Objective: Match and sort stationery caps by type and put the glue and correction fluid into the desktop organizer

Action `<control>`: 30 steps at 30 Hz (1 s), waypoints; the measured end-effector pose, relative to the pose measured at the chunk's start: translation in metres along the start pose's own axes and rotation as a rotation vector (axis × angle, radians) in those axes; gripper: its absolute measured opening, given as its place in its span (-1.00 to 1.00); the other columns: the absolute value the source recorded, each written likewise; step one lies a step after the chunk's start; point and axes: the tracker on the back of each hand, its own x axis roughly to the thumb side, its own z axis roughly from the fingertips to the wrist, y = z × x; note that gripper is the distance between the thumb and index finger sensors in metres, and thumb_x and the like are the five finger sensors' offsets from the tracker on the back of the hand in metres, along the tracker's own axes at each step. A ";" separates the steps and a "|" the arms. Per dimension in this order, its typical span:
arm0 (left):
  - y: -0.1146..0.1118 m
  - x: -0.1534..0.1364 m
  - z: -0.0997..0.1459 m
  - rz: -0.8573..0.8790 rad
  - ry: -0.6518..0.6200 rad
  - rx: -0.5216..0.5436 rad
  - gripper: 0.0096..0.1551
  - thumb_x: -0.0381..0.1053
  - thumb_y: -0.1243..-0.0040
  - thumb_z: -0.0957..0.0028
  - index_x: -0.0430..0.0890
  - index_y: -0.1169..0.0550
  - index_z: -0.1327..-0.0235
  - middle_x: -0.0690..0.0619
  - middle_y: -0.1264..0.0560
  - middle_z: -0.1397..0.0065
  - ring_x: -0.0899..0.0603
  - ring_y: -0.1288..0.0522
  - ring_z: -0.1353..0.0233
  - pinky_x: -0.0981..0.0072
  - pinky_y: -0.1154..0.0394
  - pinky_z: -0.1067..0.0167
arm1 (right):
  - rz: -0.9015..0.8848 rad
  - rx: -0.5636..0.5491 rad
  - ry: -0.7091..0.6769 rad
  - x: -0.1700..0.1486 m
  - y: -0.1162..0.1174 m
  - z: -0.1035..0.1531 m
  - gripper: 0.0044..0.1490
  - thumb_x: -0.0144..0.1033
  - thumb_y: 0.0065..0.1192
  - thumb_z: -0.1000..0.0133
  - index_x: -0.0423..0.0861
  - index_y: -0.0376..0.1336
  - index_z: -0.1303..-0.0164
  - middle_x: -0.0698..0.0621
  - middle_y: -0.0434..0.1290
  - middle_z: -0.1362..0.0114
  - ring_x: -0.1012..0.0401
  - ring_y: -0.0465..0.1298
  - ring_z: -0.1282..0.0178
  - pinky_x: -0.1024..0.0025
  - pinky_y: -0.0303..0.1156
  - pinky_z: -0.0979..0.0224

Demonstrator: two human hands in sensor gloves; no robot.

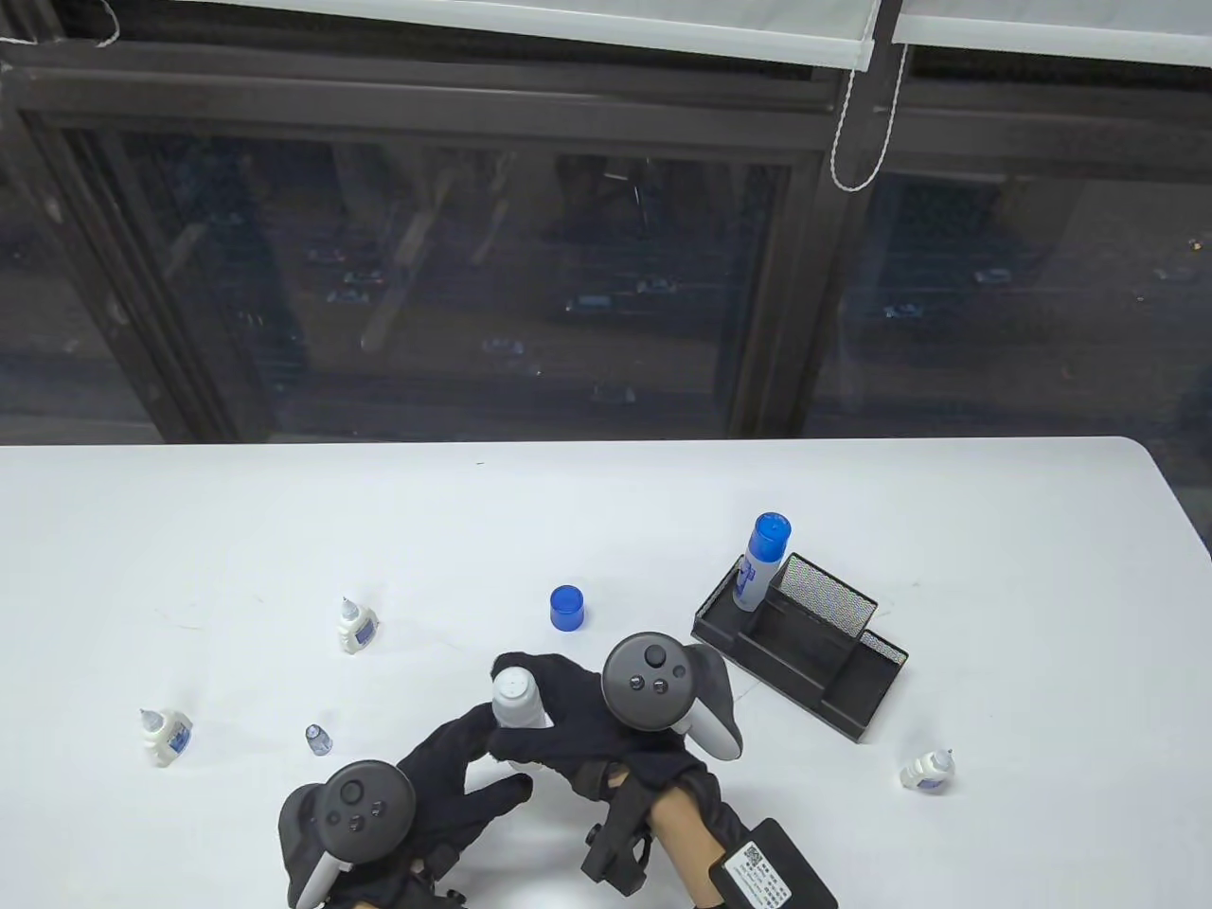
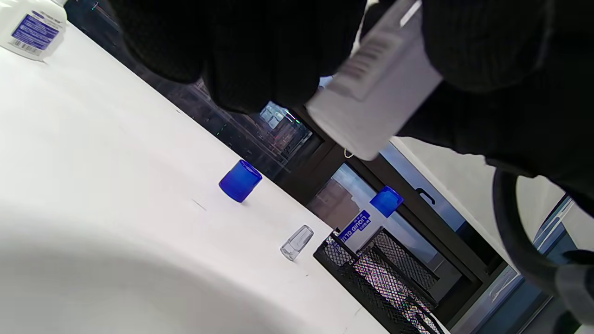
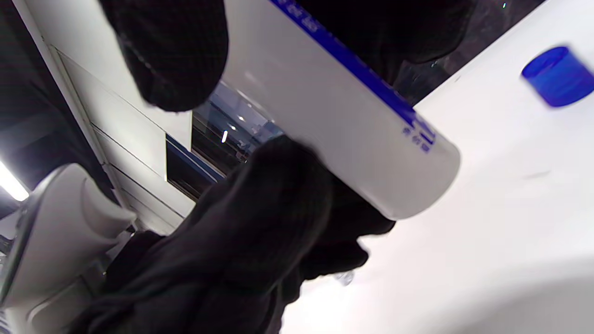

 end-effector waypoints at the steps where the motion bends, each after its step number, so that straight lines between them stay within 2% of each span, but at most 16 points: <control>1: 0.000 -0.001 0.000 -0.006 0.005 0.014 -0.01 0.51 -0.18 0.04 0.00 -0.36 -0.58 -0.02 -0.51 -0.56 -0.19 -0.58 -0.48 -0.13 -0.49 -0.35 | -0.015 0.001 -0.003 0.000 0.004 -0.001 -0.08 -0.01 0.43 -0.03 -0.06 0.16 -0.57 -0.16 0.33 -0.55 -0.14 0.40 -0.47 -0.15 0.25 -0.54; 9: 0.002 -0.002 -0.001 -0.011 0.040 0.061 -0.10 0.40 -0.27 -0.03 -0.06 -0.37 -0.54 -0.05 -0.52 -0.51 -0.19 -0.60 -0.44 -0.11 -0.50 -0.33 | 0.012 -0.019 -0.011 0.007 0.013 -0.008 -0.06 0.01 0.41 -0.03 -0.11 0.15 -0.57 -0.19 0.34 -0.54 -0.10 0.42 -0.47 -0.09 0.28 -0.54; 13: 0.002 -0.003 -0.001 -0.030 0.033 0.050 -0.13 0.33 -0.31 -0.06 -0.05 -0.37 -0.55 -0.06 -0.51 -0.52 -0.21 -0.61 -0.42 -0.11 -0.51 -0.32 | 0.003 0.093 -0.010 0.007 0.008 -0.010 -0.02 0.04 0.34 -0.08 -0.13 0.08 -0.64 -0.22 0.27 -0.60 -0.15 0.37 -0.51 -0.13 0.24 -0.56; 17: 0.007 -0.006 -0.001 -0.004 0.050 0.064 -0.13 0.33 -0.31 -0.08 -0.06 -0.36 -0.55 -0.07 -0.51 -0.51 -0.22 -0.62 -0.42 -0.11 -0.51 -0.32 | -0.031 0.087 0.001 -0.001 -0.014 -0.010 -0.02 0.13 0.21 -0.12 -0.09 0.04 -0.68 -0.21 0.22 -0.64 -0.17 0.31 -0.57 -0.17 0.17 -0.59; 20: 0.012 -0.008 -0.001 0.009 0.066 0.086 -0.14 0.32 -0.32 -0.08 -0.06 -0.36 -0.55 -0.07 -0.50 -0.53 -0.22 -0.61 -0.43 -0.13 -0.50 -0.33 | -0.031 0.001 0.085 -0.014 -0.039 -0.008 -0.02 0.14 0.18 -0.14 -0.09 0.02 -0.69 -0.22 0.21 -0.65 -0.18 0.28 -0.58 -0.19 0.16 -0.59; 25: 0.010 -0.011 -0.002 -0.012 0.073 0.087 -0.15 0.32 -0.32 -0.07 -0.02 -0.36 -0.55 -0.06 -0.50 -0.52 -0.22 -0.61 -0.44 -0.12 -0.51 -0.33 | 0.037 -0.116 0.210 -0.038 -0.072 -0.008 -0.04 0.09 0.19 -0.16 -0.09 0.01 -0.70 -0.23 0.18 -0.67 -0.20 0.24 -0.61 -0.21 0.12 -0.60; 30: 0.010 -0.011 -0.003 -0.003 0.079 0.095 -0.15 0.33 -0.33 -0.07 0.00 -0.36 -0.55 -0.05 -0.51 -0.52 -0.21 -0.61 -0.44 -0.12 -0.51 -0.33 | 0.122 -0.132 0.266 -0.046 -0.089 -0.019 -0.04 0.07 0.21 -0.17 -0.07 -0.01 -0.71 -0.23 0.14 -0.69 -0.21 0.20 -0.64 -0.22 0.08 -0.62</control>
